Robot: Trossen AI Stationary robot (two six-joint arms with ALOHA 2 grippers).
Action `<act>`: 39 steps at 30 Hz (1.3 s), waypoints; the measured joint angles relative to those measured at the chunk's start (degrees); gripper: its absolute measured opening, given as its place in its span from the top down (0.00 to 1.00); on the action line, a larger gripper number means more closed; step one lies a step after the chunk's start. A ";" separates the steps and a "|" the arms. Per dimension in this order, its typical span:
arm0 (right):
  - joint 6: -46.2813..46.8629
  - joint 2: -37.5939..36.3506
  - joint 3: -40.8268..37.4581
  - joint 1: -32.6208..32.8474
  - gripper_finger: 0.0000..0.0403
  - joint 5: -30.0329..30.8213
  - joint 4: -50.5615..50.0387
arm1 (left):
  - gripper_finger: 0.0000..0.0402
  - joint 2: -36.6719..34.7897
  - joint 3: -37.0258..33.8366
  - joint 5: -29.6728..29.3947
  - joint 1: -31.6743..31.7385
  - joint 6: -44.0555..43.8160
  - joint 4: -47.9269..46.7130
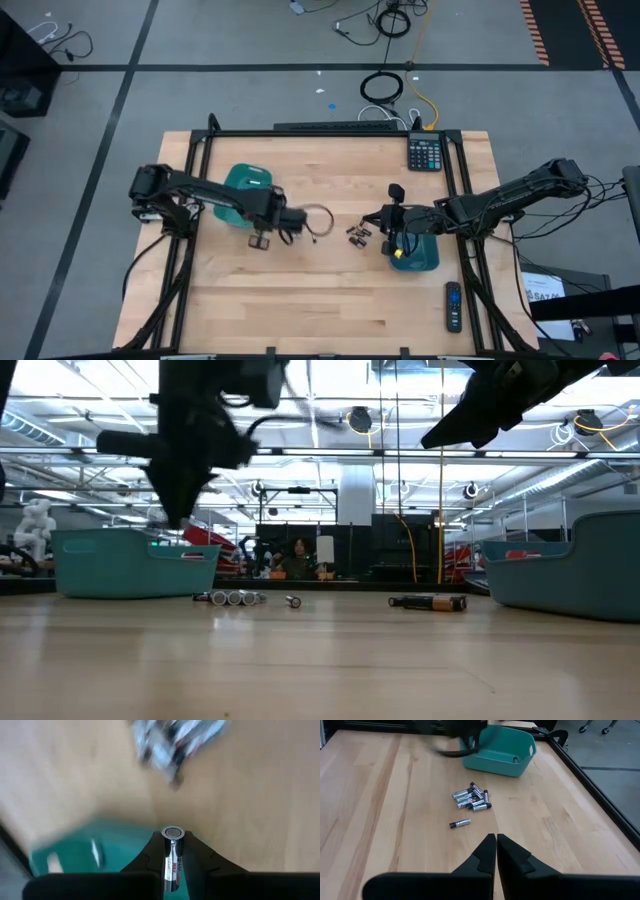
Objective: Sort batteries
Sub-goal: Put the silver battery into the green bin
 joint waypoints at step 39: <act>-0.20 0.85 -0.02 0.02 0.98 -0.02 0.00 | 0.52 4.49 -6.65 6.96 6.22 -10.65 20.09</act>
